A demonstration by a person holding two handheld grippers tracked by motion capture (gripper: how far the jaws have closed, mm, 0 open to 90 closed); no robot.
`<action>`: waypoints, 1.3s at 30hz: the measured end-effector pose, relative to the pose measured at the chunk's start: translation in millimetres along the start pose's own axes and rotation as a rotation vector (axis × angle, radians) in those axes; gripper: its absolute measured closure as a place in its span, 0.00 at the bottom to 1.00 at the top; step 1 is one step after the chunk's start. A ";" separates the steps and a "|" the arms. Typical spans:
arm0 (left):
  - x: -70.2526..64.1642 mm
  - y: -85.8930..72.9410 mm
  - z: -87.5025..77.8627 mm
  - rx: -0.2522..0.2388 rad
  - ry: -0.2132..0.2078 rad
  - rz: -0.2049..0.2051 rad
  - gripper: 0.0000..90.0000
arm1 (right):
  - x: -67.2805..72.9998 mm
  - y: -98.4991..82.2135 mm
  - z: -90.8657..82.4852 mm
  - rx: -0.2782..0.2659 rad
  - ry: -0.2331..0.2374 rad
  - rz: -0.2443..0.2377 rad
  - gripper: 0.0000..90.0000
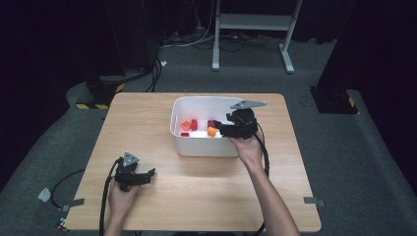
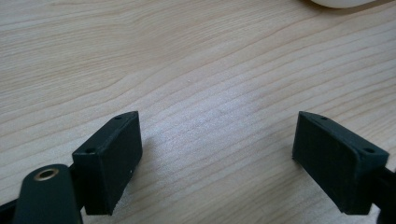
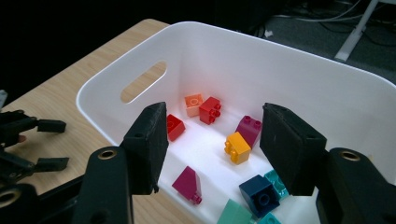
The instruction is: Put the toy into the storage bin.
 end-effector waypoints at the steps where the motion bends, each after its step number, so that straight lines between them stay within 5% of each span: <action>1: 0.0 0.0 0.0 0.000 0.000 0.000 0.18 | 0.4 -1.8 -4.3 -0.010 0.005 -0.001 0.46; 9: -0.1 0.0 0.1 0.000 0.000 0.000 0.18 | 3.0 -27.6 -42.8 -0.081 0.027 0.003 0.46; 17: -0.1 0.0 0.1 0.000 0.001 0.001 0.18 | -3.4 -91.8 -66.1 -0.081 -0.034 0.008 0.45; 29: -0.3 0.0 0.0 0.000 0.002 -0.001 0.18 | -26.1 -197.0 -39.6 0.046 -0.128 0.084 0.43; 33: -0.3 0.0 0.0 0.000 0.002 -0.001 0.18 | -34.5 -214.2 -31.0 0.088 -0.176 0.094 0.43; 36: -0.5 -0.1 -0.1 0.001 0.003 -0.003 0.18 | -37.7 -221.6 -25.9 0.152 -0.225 0.060 0.41; 39: -0.7 -0.3 -0.1 0.000 0.002 -0.004 0.18 | -37.6 -221.8 -25.2 0.158 -0.245 0.044 0.40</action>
Point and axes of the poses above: each handheld gripper's, and its own axes: z roughly forward along the jaws, y roughly out of its top, x roughly to its left, the point moved 6 cm from there along z, roughly forward along the jaws, and after that the axes turned 1 degree about y, right-handed, at the moved point
